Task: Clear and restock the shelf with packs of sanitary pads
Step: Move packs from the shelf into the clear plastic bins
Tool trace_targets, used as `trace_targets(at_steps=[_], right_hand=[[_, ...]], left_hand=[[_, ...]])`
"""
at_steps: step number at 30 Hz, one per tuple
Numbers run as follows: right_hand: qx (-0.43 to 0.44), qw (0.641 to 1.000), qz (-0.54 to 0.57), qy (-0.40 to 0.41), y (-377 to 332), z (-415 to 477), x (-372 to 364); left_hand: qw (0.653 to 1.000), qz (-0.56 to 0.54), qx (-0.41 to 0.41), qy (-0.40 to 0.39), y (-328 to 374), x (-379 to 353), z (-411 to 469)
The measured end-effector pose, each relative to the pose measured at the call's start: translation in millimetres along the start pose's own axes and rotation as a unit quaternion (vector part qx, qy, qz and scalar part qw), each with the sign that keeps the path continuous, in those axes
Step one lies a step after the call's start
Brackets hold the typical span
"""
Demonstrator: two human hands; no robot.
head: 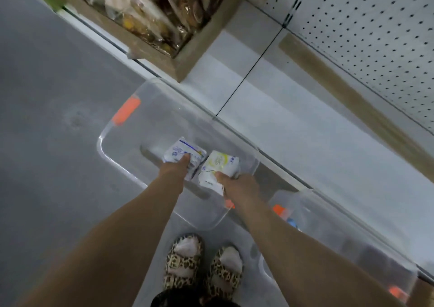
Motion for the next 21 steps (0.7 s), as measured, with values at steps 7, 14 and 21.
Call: trace_targets(at_steps=[7,14,21], right_hand=[[0.036,0.99,-0.134,0.039,-23.2,42.0,-34.3],[-0.015,0.992,-0.127,-0.01,-11.4,77.6,-61.5],[-0.037,0.993,-0.104,-0.038,-18.0,49.2,-47.2]], left_hand=[[1.0,-0.011,-0.004,0.011,-10.3,-9.1,60.0],[1.0,-0.028,0.009,-0.007,-19.6,-18.8,79.4],[0.999,-0.013,0.023,-0.036,-23.8,2.3,57.8]])
Point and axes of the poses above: each hand's wrist, its own z-axis towards the middle knuckle, its own x-axis out of the back of the hand, y = z × x, the point moved 6 cm from there along z, towards the middle knuckle, and after that the axes turned 1 degree about -x, right-handed, at the moved point
